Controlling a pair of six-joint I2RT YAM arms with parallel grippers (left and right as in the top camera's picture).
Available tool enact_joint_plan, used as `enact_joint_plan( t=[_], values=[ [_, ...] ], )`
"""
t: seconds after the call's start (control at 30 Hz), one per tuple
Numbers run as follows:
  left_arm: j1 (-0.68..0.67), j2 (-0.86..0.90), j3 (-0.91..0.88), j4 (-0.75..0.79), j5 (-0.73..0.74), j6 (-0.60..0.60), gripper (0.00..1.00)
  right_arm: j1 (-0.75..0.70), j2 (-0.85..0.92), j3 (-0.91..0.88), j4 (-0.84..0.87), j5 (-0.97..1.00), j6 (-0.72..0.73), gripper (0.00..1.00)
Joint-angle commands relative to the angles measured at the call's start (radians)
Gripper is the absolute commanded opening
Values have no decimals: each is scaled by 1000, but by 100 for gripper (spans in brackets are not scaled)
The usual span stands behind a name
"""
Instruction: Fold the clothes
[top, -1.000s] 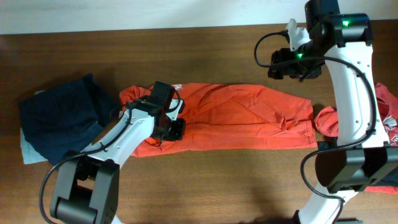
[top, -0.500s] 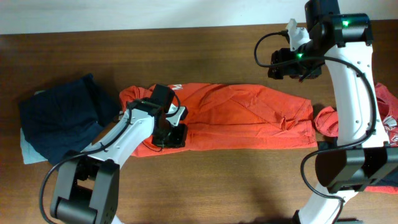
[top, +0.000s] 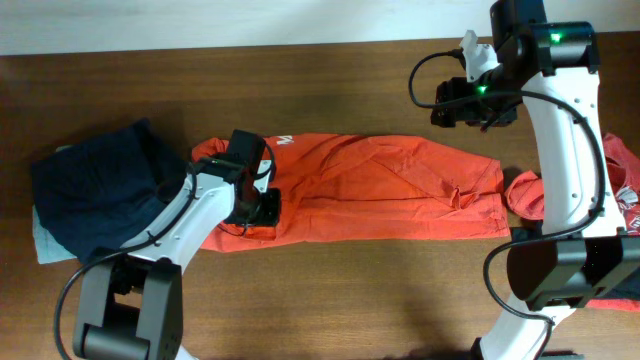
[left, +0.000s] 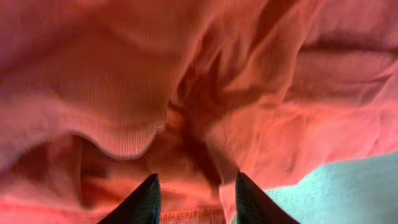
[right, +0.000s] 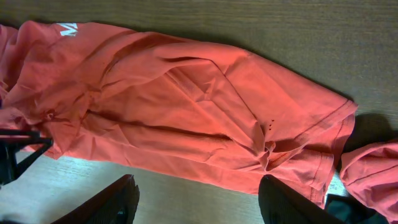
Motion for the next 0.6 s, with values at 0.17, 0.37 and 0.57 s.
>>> enact_joint_plan(
  t=[0.17, 0.37, 0.57],
  values=[
    [2, -26, 14, 95, 7, -2, 50, -2, 2, -2, 1, 9, 2, 67],
    [2, -13, 8, 86, 75, -2, 49, -2, 2, -2, 2, 8, 2, 67],
    [-5, 0, 5, 70, 87, -24, 31, -2, 2, -2, 0, 8, 2, 67]
  ],
)
